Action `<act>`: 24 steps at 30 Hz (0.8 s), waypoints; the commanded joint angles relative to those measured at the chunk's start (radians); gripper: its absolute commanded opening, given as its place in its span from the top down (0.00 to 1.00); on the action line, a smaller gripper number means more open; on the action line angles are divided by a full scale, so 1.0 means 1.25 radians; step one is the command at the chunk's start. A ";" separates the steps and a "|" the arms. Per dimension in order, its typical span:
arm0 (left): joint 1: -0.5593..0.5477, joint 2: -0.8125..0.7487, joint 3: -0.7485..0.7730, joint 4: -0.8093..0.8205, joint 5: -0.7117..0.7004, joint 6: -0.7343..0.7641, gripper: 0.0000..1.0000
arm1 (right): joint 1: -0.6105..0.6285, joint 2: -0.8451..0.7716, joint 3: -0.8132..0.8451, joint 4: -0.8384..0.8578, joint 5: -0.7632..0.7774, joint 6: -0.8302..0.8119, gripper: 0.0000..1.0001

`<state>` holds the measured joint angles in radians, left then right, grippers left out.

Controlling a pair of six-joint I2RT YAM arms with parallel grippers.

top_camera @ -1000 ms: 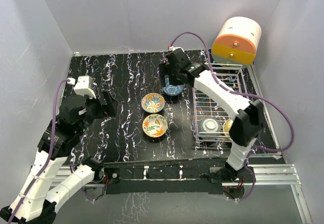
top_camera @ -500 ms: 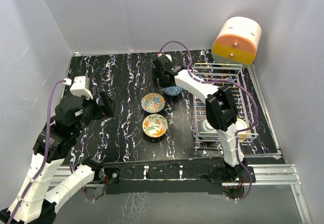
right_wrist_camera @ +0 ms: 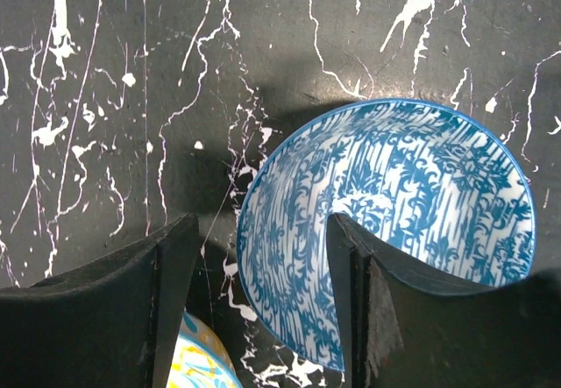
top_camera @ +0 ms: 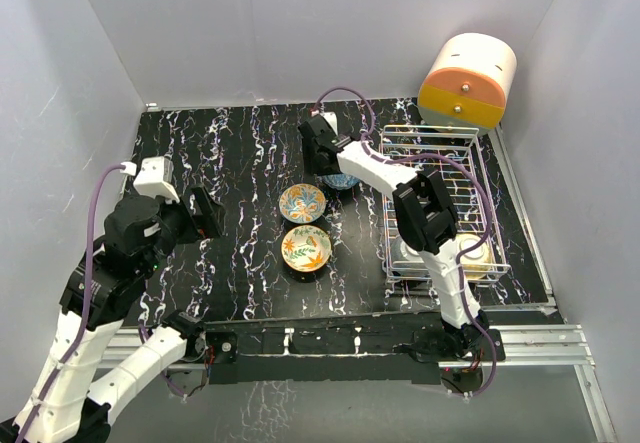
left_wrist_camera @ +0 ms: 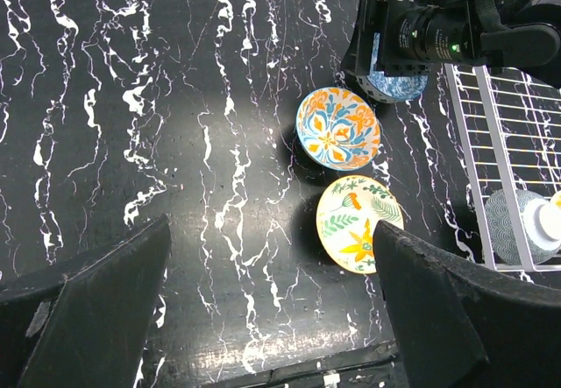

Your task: Load the bowls into the dish rack

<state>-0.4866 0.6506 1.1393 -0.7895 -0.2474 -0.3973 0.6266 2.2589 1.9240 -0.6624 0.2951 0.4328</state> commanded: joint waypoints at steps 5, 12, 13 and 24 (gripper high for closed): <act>-0.003 -0.017 0.017 -0.033 -0.017 -0.007 0.03 | 0.003 0.021 0.009 0.067 0.065 0.020 0.44; -0.003 -0.033 0.004 -0.047 -0.016 -0.017 0.03 | 0.008 0.036 -0.009 0.066 0.109 0.019 0.58; -0.003 -0.035 0.004 -0.048 -0.018 -0.017 0.03 | 0.009 0.036 -0.010 0.066 0.114 0.017 0.63; -0.002 -0.040 -0.005 -0.037 -0.017 -0.018 0.03 | 0.008 0.019 -0.016 0.067 0.058 -0.004 0.88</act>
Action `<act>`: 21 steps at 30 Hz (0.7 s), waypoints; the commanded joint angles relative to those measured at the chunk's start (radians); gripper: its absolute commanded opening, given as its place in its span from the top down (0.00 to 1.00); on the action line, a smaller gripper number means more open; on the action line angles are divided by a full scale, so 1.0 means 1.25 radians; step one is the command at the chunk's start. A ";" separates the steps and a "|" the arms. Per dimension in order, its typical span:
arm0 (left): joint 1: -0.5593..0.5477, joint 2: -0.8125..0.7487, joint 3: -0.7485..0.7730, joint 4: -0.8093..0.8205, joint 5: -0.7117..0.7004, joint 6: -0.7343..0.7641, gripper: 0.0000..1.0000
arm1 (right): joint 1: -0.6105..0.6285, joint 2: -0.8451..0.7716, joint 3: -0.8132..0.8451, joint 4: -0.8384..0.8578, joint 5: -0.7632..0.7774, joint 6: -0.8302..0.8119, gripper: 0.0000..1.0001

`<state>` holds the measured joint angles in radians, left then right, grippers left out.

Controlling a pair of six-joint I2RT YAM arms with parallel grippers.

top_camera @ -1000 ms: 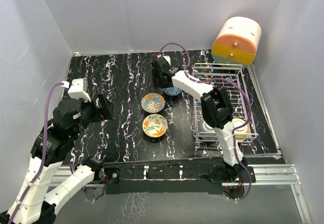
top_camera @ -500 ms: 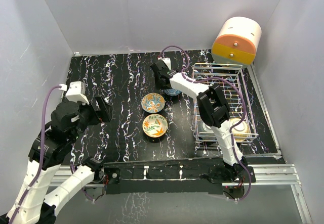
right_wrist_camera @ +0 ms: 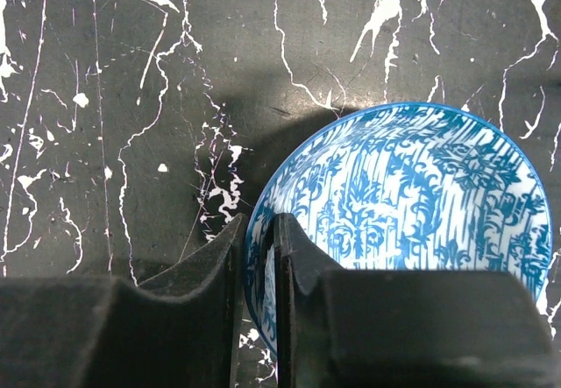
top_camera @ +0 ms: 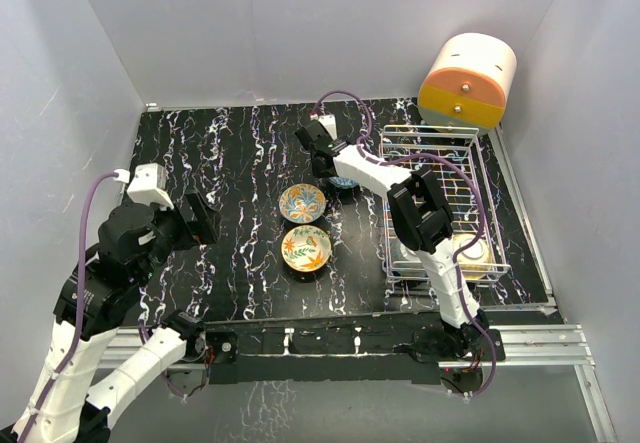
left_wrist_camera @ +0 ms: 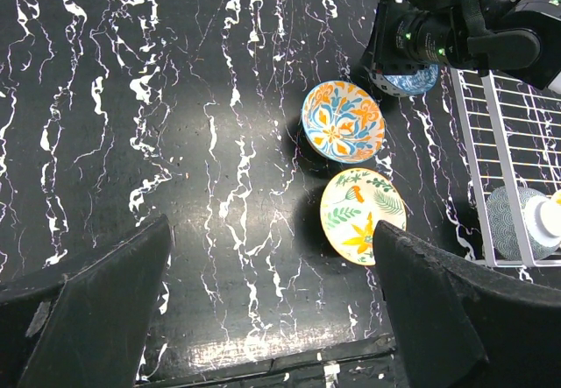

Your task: Load the bowls into the dish rack

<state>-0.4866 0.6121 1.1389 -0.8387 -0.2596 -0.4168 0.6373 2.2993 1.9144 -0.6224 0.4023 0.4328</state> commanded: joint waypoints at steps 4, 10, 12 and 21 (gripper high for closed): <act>-0.003 -0.016 -0.003 -0.002 -0.011 -0.004 0.03 | 0.001 -0.058 -0.049 0.076 -0.094 -0.006 0.92; -0.003 -0.030 0.001 -0.014 -0.021 -0.005 0.03 | -0.007 -0.158 -0.127 0.161 -0.190 0.007 0.92; -0.003 -0.036 0.001 -0.016 -0.023 -0.006 0.03 | -0.017 -0.195 -0.158 0.198 -0.236 0.017 0.92; -0.003 -0.046 -0.009 -0.017 -0.021 -0.013 0.03 | -0.108 -0.354 -0.350 0.411 -0.443 0.099 0.92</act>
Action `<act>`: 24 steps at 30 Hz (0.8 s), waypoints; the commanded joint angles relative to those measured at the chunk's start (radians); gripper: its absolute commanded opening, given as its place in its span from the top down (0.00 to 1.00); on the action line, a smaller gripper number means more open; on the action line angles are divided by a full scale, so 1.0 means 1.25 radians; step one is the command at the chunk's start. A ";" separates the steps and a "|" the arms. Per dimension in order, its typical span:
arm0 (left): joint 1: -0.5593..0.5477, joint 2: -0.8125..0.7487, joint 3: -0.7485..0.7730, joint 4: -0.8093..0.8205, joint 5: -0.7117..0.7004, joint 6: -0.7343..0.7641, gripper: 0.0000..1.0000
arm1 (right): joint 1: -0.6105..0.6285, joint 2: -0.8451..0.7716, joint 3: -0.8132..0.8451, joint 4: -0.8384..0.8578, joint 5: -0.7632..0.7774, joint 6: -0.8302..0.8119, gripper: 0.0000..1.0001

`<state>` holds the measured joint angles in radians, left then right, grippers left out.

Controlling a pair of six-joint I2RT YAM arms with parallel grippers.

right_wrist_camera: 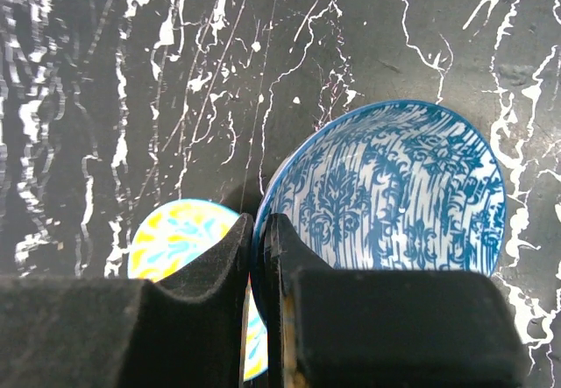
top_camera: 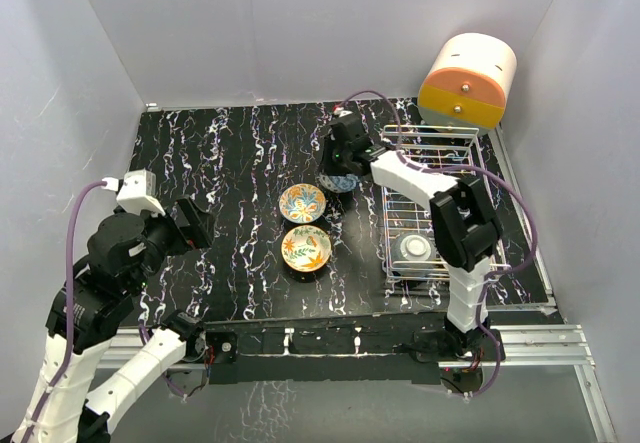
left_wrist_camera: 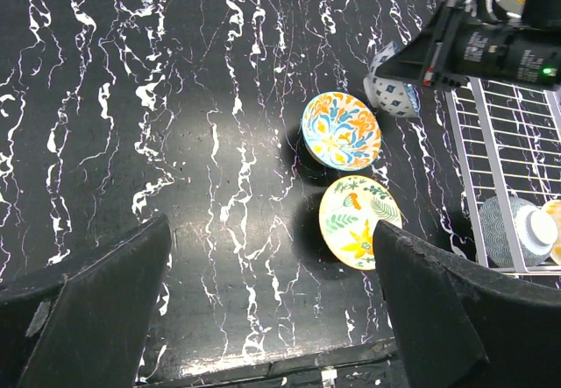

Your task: Load the bowls into the dish rack

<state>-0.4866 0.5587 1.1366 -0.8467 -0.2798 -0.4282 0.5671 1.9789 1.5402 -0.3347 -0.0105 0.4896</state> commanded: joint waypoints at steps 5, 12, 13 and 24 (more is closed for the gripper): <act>-0.003 -0.003 -0.009 -0.006 -0.001 -0.006 0.03 | -0.090 -0.144 -0.101 0.237 -0.180 0.084 0.92; -0.003 0.003 -0.013 0.003 0.005 -0.003 0.03 | -0.120 -0.231 -0.124 0.323 -0.321 0.128 0.92; -0.003 0.004 -0.013 0.004 0.004 -0.001 0.03 | -0.129 -0.248 -0.133 0.335 -0.340 0.143 0.92; -0.003 0.029 -0.020 0.039 0.032 0.009 0.03 | -0.383 -0.421 -0.342 0.505 -0.548 0.338 0.92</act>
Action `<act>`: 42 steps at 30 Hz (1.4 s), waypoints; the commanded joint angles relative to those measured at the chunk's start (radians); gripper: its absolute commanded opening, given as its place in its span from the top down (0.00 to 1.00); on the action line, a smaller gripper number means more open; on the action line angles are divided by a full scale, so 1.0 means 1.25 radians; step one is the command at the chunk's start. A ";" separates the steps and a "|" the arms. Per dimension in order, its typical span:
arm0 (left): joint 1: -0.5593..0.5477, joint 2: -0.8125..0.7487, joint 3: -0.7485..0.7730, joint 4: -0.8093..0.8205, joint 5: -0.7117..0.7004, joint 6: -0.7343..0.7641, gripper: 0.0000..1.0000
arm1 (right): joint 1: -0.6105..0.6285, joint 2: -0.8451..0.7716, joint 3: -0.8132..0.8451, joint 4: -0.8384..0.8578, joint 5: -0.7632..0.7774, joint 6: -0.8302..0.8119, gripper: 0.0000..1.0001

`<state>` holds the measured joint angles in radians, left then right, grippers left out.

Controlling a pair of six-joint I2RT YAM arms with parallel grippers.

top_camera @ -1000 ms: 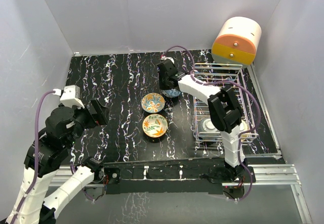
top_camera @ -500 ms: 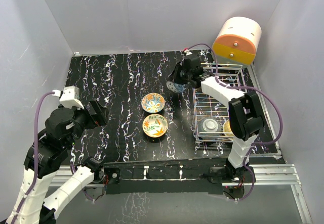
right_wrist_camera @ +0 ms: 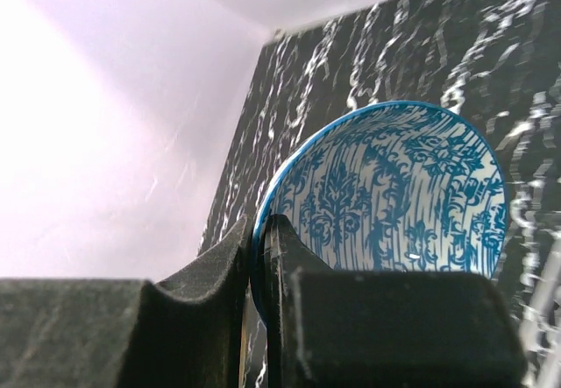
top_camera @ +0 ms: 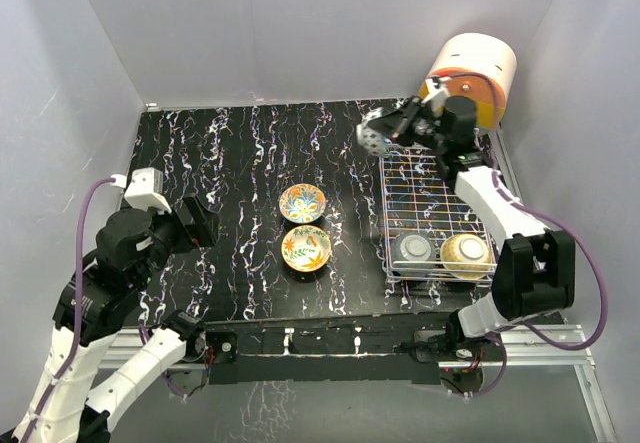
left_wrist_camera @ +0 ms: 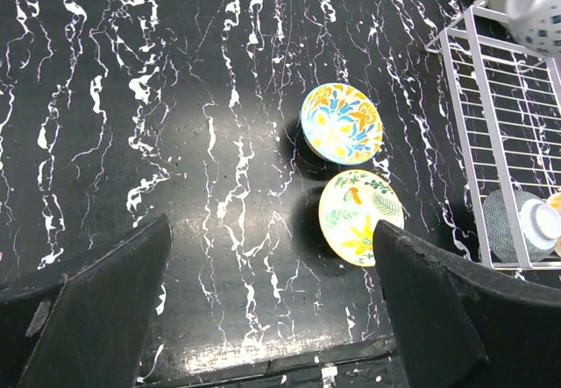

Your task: Load the bowls into the dish rack

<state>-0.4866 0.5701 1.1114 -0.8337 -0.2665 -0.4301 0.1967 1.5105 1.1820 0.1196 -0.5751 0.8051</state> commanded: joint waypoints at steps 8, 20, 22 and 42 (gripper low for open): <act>-0.003 0.042 0.013 0.037 0.030 0.016 0.03 | -0.233 -0.057 -0.226 0.333 -0.208 0.236 0.92; -0.003 0.061 0.031 0.028 0.026 0.015 0.03 | -0.294 0.148 -0.398 0.862 -0.243 0.571 0.92; -0.003 0.065 0.031 0.028 0.027 0.015 0.03 | -0.294 0.212 -0.402 0.974 -0.241 0.636 0.92; -0.003 0.063 0.003 0.042 0.030 0.006 0.03 | -0.323 0.052 -0.353 0.253 -0.053 0.238 0.75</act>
<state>-0.4866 0.6537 1.1187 -0.8001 -0.2398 -0.4210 -0.1959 1.6577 0.6533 0.8253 -0.7609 1.3289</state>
